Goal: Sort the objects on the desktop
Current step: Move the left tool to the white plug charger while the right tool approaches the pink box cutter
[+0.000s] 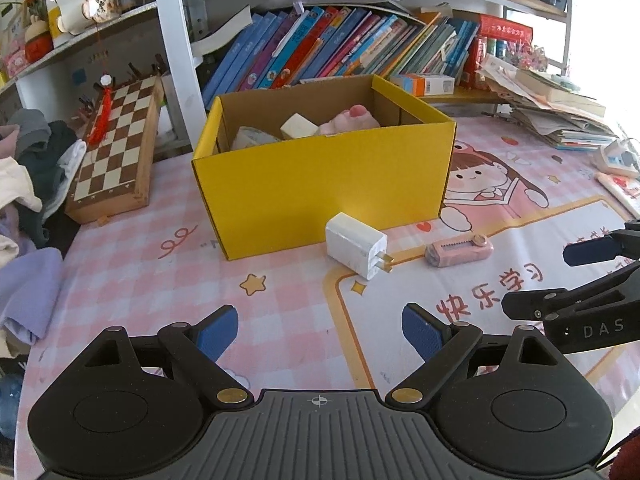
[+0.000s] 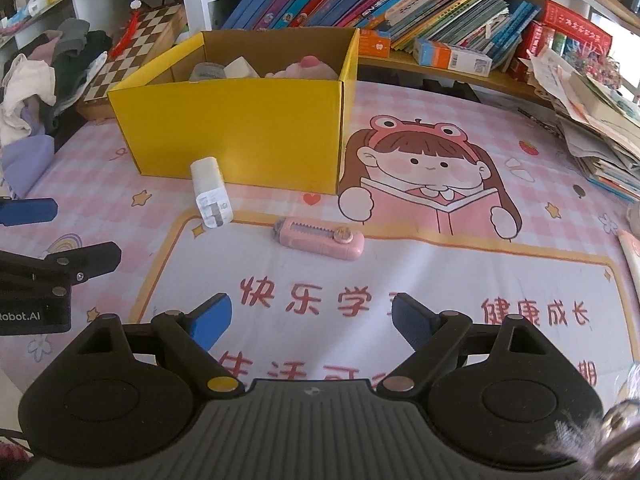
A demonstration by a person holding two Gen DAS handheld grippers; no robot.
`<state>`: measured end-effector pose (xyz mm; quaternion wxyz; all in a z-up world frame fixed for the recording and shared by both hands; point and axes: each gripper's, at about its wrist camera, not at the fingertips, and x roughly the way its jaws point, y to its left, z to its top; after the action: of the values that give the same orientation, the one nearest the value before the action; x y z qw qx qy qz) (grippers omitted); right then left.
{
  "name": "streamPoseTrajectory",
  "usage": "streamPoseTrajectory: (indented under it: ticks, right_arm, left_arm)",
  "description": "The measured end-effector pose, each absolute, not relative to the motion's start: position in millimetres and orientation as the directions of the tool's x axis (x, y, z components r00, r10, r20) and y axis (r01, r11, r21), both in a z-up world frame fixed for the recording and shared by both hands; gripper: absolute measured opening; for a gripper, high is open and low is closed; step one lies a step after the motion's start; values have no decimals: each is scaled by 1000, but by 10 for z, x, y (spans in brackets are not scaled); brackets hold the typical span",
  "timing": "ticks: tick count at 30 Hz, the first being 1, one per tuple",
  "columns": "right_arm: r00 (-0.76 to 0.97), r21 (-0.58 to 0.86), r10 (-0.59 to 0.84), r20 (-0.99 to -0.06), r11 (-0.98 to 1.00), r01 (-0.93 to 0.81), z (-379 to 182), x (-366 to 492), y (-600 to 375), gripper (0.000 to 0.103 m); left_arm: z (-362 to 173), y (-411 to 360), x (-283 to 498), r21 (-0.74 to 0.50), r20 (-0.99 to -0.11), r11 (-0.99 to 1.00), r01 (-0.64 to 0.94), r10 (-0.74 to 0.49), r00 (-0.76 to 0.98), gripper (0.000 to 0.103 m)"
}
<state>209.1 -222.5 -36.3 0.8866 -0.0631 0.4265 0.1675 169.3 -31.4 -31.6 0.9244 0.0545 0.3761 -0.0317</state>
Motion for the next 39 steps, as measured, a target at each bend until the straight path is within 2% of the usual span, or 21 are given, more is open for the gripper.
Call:
streamPoseTrajectory:
  ticks: [27, 39]
  right_arm:
    - [483, 77, 314, -817, 890, -449, -669, 2798, -2177, 80]
    - [447, 68, 323, -835, 865, -498, -796, 2978, -2117, 71]
  left_arm:
    - [-446, -545, 2430, 58, -730, 997, 41, 15, 683, 91]
    - [-673, -590, 2783, 24, -768, 999, 22, 5, 640, 90]
